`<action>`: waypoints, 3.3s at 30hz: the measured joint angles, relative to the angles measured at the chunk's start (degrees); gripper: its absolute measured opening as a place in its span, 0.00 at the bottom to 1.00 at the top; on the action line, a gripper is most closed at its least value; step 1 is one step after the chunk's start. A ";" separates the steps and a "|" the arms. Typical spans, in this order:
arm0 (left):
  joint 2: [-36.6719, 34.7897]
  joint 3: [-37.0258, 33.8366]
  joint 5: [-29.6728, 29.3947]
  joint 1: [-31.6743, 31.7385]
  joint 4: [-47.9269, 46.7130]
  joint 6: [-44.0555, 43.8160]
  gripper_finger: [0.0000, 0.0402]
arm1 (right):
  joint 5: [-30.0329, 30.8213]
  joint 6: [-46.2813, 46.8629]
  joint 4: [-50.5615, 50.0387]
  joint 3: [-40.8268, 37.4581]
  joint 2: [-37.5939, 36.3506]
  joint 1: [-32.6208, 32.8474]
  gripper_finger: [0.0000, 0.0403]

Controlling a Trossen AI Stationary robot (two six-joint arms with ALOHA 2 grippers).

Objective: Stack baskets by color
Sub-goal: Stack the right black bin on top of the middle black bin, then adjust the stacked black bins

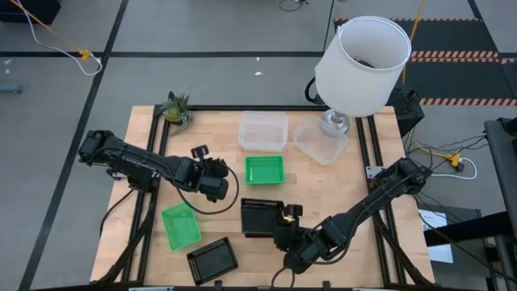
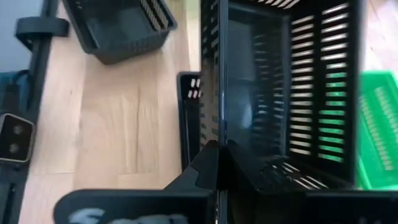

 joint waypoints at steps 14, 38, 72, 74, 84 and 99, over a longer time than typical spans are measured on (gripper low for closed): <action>-0.26 0.00 0.35 0.52 5.32 1.55 0.26 | -0.26 0.30 -0.01 -4.01 0.00 -0.03 0.03; -0.24 0.00 0.52 0.52 5.36 1.21 0.26 | -5.08 -2.46 4.74 -7.98 0.02 -1.18 0.03; -0.24 0.00 0.50 0.48 5.42 0.90 0.26 | -6.55 -2.46 3.02 -7.98 -0.82 -1.17 0.19; -0.24 0.00 0.52 0.44 5.42 0.94 0.26 | -6.55 -1.53 0.66 -7.98 -1.67 -0.86 0.19; -0.24 0.00 0.50 0.20 5.42 1.12 0.26 | -7.58 7.98 -11.87 -9.64 -3.69 1.16 0.11; -0.22 0.00 0.51 0.20 5.77 1.13 0.26 | -17.43 3.26 7.59 -24.64 -3.58 -5.93 0.01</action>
